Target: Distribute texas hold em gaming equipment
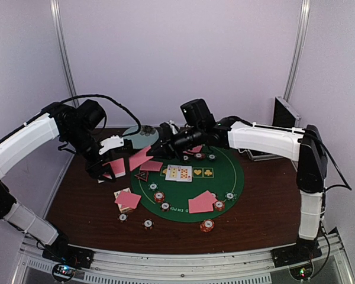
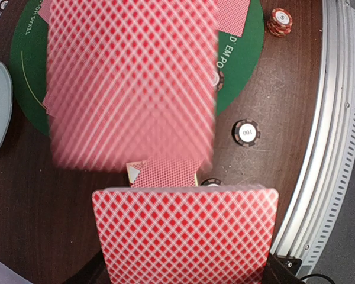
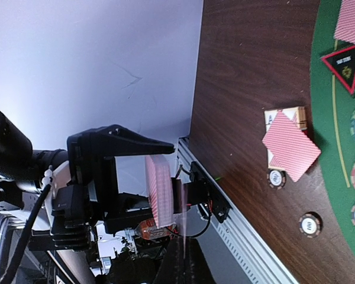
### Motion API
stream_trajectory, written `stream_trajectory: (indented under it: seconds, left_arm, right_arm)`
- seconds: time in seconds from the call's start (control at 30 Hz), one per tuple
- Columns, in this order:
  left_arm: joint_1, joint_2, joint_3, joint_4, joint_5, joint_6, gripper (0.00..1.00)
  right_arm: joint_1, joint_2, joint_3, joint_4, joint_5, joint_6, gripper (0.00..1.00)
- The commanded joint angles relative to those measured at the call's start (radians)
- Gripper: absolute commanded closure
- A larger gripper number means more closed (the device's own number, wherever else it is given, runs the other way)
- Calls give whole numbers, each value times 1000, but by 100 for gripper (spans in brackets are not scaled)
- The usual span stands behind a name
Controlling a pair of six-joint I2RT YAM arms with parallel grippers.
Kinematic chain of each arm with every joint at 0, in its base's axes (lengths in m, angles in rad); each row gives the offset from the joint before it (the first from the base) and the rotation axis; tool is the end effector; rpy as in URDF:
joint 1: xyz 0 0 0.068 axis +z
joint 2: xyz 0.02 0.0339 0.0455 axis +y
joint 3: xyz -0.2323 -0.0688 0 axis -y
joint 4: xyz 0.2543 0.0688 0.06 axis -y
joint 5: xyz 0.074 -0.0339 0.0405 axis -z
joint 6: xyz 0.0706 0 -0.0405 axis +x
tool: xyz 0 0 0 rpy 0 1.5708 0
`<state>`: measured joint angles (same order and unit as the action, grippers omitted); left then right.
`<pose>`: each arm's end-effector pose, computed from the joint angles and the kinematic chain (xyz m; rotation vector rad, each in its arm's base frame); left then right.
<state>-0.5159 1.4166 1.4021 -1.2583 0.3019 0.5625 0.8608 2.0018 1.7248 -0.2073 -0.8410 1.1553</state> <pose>0.2341 -0.1569 0.2642 1.4971 2.3771 -0.4173 0.2764 0.4023 0.2564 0.2876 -2.4576 -1.7900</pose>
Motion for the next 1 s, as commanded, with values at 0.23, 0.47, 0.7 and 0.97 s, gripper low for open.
stream_trajectory:
  seconds: [0.23,0.47,0.7,0.97]
  left_arm:
    - [2,-31,9,3,4,2,100]
    - [2,-28,10,-1,-4,6,100]
    - [2,-30,6,-4,-6,6,100]
    - [2,-28,7,-5,-5,4,100]
  right_arm:
    - [-164,-69,109,-561,142,-404,100]
    - [-173,-39,259,-873,654,-786,100]
    - [-158,-96,140,-752,1009,-1046,100]
    - [-97,-84,-17,-442,1341,-1434,100]
